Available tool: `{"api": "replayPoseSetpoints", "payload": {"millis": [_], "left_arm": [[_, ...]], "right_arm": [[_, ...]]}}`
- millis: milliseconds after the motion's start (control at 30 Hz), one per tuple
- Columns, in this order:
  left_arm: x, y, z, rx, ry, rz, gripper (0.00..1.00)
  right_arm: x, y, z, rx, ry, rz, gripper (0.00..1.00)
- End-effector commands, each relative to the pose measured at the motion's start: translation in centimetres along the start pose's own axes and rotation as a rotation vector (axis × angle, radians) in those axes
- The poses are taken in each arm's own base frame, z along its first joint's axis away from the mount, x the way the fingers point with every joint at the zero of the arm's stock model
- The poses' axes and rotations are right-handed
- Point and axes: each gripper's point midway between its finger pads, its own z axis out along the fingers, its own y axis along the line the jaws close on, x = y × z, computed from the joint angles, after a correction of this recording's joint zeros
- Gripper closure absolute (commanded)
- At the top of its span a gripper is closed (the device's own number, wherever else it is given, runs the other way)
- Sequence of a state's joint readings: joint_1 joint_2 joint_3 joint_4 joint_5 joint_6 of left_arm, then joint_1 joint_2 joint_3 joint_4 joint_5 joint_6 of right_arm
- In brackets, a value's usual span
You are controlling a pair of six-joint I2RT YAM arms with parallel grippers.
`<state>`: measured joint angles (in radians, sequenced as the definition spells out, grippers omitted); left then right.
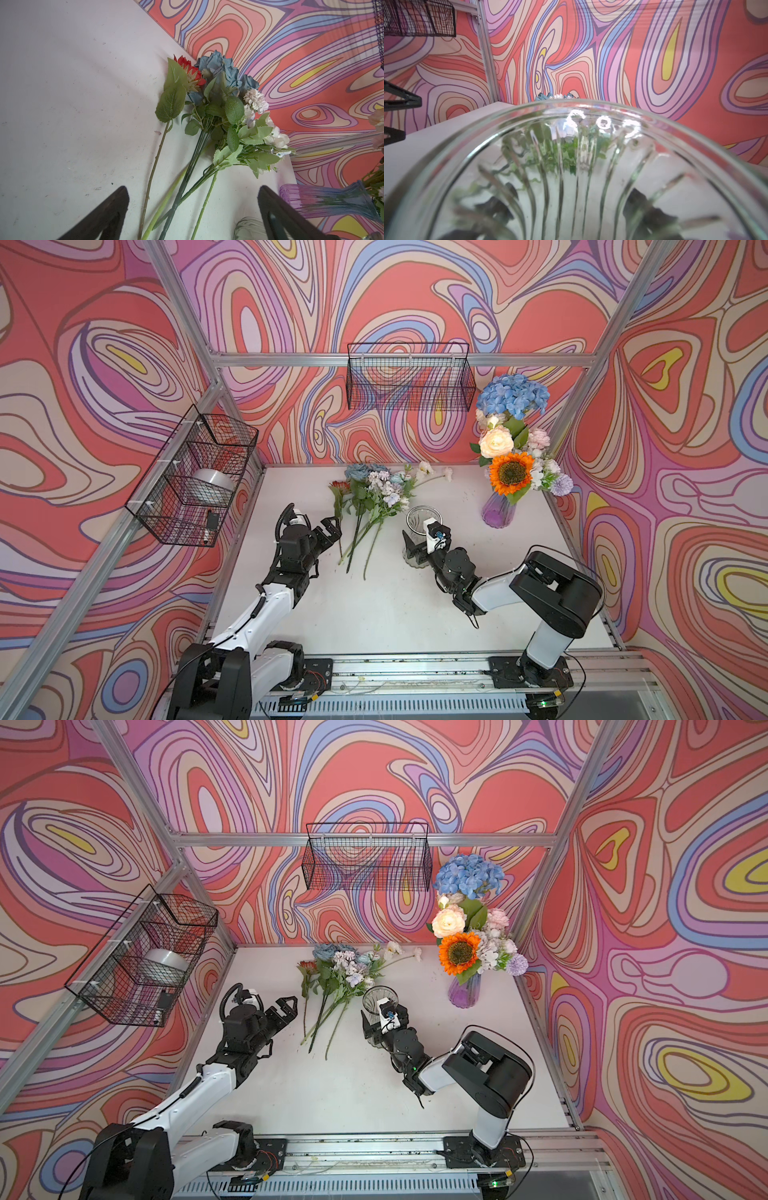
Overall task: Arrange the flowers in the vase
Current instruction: 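Lower the left gripper and close it on the red flower stem while right draws back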
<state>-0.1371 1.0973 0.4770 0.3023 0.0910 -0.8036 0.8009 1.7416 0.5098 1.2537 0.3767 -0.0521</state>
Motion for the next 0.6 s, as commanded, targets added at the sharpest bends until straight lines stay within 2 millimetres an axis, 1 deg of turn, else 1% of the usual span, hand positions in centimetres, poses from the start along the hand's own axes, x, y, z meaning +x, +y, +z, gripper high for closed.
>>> {"api": "replayPoseSetpoints", "payload": {"millis": [0,100,133,167,300,400,467,567], "left_arm": [[-0.3,-0.5,0.3,0.009,0.011,0.014,0.0],[0.2,-0.3,0.5,0.006,0.033,0.027,0.0],[-0.7,-1.3,0.6,0.024,0.021,0.035,0.01],[-0.7,-1.4,0.7,0.02,0.025,0.041,0.01],[-0.1,-1.3,1.5,-0.003,0.089,0.082,0.05],[0.6,-1.4,2.4,-0.013,0.152,0.102,0.1],[1.0,-1.1,3.1,-0.036,0.188,0.114,0.13],[1.5,0.3,4.2,-0.116,0.231,0.133,0.2]], "right_arm": [[-0.9,-0.4,-0.6,0.022,-0.014,0.021,0.02],[-1.0,-0.6,-1.1,0.025,-0.002,0.038,0.02],[-1.1,-0.6,-1.3,0.025,0.006,0.047,0.02],[-0.9,-0.6,-1.5,0.021,0.021,0.052,0.02],[-0.3,-0.7,-2.7,0.017,0.097,0.096,0.02],[0.1,-1.3,-3.8,0.042,0.173,0.147,0.02],[0.5,-1.7,-4.6,0.057,0.233,0.177,0.02],[0.6,-2.6,-5.8,0.099,0.307,0.208,0.02]]}}
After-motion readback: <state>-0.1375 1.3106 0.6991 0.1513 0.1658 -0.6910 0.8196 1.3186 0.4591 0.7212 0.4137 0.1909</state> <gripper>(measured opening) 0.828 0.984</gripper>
